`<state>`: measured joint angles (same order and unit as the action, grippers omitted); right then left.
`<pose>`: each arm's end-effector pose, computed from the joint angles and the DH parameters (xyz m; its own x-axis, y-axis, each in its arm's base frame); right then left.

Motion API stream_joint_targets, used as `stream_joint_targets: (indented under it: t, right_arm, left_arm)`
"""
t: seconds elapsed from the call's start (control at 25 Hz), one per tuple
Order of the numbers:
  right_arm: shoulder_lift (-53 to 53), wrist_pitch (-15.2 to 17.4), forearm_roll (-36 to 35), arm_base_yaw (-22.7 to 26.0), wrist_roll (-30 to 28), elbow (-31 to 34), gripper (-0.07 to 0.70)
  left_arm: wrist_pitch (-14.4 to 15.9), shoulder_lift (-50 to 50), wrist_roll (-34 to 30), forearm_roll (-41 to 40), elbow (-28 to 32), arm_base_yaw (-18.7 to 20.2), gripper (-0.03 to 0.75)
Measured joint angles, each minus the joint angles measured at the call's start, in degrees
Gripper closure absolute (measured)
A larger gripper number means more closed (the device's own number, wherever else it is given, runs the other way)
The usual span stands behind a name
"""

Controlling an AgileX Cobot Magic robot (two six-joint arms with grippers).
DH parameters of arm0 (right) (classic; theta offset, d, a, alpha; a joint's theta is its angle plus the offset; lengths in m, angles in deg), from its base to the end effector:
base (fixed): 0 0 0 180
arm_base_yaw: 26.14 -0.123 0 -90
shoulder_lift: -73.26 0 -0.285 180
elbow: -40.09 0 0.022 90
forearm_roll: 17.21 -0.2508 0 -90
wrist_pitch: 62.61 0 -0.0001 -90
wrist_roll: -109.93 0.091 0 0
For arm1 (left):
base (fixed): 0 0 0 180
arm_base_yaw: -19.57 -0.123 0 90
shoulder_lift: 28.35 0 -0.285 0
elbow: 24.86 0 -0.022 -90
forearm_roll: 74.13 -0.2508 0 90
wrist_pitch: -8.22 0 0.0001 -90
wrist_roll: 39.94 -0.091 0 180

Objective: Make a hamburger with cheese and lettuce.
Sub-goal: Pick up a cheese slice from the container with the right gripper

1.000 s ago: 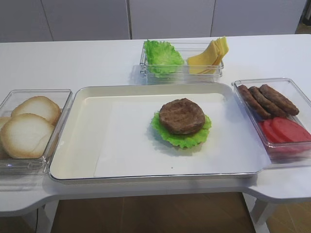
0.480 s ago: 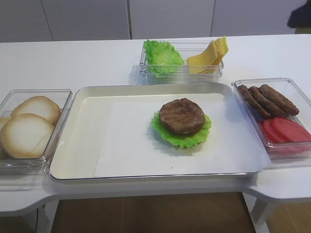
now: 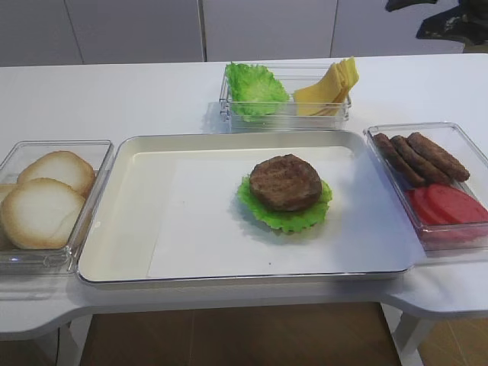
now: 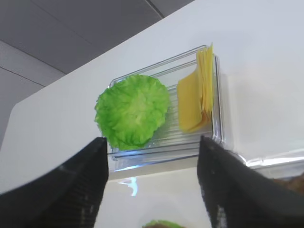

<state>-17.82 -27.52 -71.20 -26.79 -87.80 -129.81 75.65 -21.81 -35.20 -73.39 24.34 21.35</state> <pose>0.3222 0.0460 0.3363 -0.6789 0.4437 -0.5850 -0.0594 0.7609 0.6461 -0.0122 -0.0007 0.2650 -0.5483 -0.0706 -0.8333 -0.0070 0.9968 -0.0798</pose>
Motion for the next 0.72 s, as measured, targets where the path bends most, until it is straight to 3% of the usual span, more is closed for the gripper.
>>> stream_joint_targets:
  t: [0.24, 0.72]
  right_arm:
    - [-12.0, -0.2, -6.1, 0.0, -2.7, -7.3, 0.181]
    - [-25.8, 0.7, -6.7, 0.0, -5.0, -15.8, 0.181]
  left_arm:
    - [0.0, 0.0, 0.0, 0.0, 0.0, 0.0, 0.239]
    - [0.0, 0.0, 0.0, 0.0, 0.0, 0.0, 0.239]
